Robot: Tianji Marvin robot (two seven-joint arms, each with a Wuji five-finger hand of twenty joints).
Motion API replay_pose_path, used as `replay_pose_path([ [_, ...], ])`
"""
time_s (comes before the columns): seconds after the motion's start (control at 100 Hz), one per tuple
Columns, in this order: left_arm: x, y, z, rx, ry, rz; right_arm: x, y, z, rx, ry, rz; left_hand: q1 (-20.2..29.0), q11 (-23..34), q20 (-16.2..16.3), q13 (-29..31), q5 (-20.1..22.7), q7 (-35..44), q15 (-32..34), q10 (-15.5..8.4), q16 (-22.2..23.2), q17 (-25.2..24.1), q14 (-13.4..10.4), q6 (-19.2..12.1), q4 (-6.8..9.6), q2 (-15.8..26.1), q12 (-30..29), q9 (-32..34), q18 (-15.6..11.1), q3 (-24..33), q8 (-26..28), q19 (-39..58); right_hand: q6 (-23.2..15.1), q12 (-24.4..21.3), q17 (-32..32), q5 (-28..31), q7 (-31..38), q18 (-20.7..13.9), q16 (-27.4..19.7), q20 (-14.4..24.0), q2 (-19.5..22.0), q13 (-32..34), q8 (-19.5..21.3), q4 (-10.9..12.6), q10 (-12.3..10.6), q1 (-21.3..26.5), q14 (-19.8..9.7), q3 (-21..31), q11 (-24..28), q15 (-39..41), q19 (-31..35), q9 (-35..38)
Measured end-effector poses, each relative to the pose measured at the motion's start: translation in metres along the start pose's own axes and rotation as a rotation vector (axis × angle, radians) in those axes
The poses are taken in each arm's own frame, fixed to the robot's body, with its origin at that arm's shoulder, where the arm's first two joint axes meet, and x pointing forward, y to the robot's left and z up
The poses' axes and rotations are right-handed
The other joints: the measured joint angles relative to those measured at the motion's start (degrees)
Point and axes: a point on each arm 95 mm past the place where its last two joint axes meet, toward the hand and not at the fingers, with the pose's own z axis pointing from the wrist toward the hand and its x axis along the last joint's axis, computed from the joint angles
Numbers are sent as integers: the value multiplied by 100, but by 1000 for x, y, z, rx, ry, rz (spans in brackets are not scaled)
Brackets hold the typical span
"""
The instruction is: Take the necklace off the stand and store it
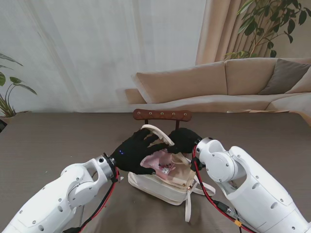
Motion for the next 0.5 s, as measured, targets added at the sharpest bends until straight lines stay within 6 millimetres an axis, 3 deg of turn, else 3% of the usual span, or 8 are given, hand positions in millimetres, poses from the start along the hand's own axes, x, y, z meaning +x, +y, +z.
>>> replay_pose_path([
  [0.07, 0, -5, -3, 58, 0, 2, 1, -2, 0, 3, 1, 0, 0, -32, 5, 2, -11, -95, 1, -71, 16, 8, -1, -260, 0, 0, -15, 48, 15, 6, -47, 6, -1, 0, 0, 6, -15, 0, 0, 0, 0, 0, 0, 0, 0, 0, 0, 0, 0, 1, 0, 1],
  [0.09, -1, -7, -4, 70, -3, 4, 1, -2, 1, 4, 1, -1, 0, -73, -14, 6, -11, -126, 13, -117, 33, -17, -1, -304, 0, 0, -20, 41, 134, 19, -64, -129, -1, 0, 0, 11, -27, 0, 0, 0, 0, 0, 0, 0, 0, 0, 0, 0, 0, 1, 0, 1],
  [0.11, -1, -10, -5, 78, -7, 8, 1, -3, 1, 6, 1, -1, 0, -131, -37, 16, -11, -148, 72, -140, 66, -42, -2, -314, 0, 0, -40, 40, 261, 20, -80, -176, -1, 0, 0, 12, -27, 0, 0, 0, 0, 0, 1, 0, 0, 0, 0, 0, 0, 2, 0, 1],
  [0.28, -4, -30, -15, 119, -35, 47, 1, -7, 1, 15, 4, 3, 0, -190, -77, 10, -10, -189, 3, -172, 13, -62, 32, -314, 0, 0, -83, 40, 302, 28, -139, -239, -52, 0, 0, 70, -51, 0, 1, 0, -20, 0, 2, -2, 0, 0, 0, 0, 1, 2, 0, 2],
  [0.5, -13, -35, -29, 195, -97, 38, 3, -9, -1, 18, 16, 6, 0, -202, -77, 154, -10, -196, -1, -182, 125, 19, 42, -314, 0, 62, -84, 40, 358, 63, -171, -239, -52, 0, 0, 70, -53, 1, 1, 0, -21, 0, 3, -2, -1, 0, 0, 0, 1, 2, 0, 2],
])
